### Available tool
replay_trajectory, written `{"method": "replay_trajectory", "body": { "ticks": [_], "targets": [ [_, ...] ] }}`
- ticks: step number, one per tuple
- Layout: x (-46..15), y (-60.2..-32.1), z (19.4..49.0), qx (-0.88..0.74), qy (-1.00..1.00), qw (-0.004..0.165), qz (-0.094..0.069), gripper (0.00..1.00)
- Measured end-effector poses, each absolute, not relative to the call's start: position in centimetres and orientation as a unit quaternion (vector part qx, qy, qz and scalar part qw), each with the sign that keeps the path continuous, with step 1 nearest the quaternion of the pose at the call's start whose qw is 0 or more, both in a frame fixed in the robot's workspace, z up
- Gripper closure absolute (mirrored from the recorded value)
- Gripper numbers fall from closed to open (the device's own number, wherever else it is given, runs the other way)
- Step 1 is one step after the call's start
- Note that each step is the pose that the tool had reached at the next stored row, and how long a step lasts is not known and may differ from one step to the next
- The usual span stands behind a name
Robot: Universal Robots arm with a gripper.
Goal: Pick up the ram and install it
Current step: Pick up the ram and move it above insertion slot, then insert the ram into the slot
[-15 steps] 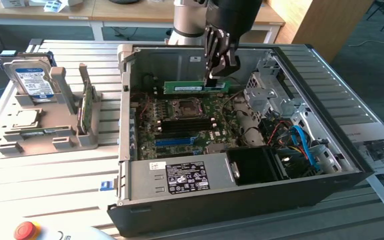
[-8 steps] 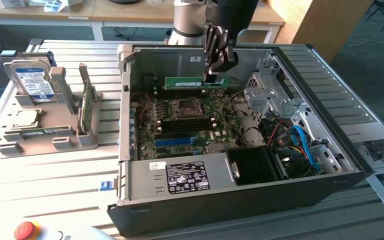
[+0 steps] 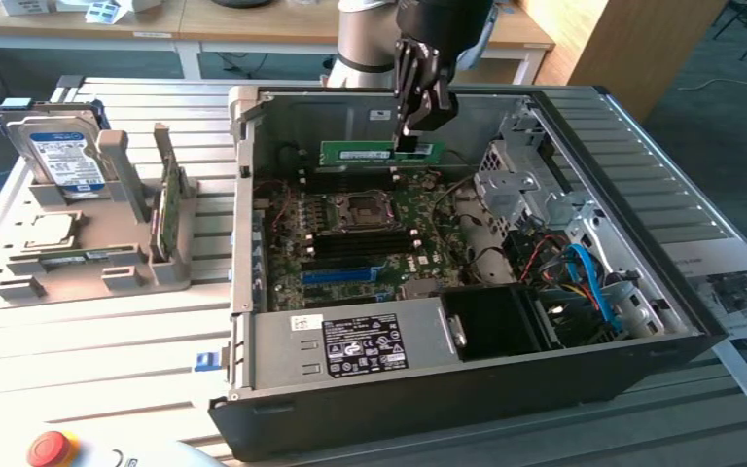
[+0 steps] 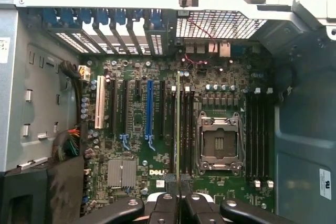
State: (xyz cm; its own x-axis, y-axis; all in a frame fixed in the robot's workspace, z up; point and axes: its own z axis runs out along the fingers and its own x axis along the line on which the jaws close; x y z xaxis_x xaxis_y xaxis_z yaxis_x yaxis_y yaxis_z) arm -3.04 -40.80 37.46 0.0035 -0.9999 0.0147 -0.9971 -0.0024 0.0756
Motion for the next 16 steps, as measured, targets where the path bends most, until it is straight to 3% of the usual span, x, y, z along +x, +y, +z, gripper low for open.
{"method": "replay_trajectory", "body": {
  "ticks": [16],
  "targets": [
    [-3.04, -40.8, 37.08, 0.708, -0.706, 0.032, -0.021, 0.88]
  ]
}}
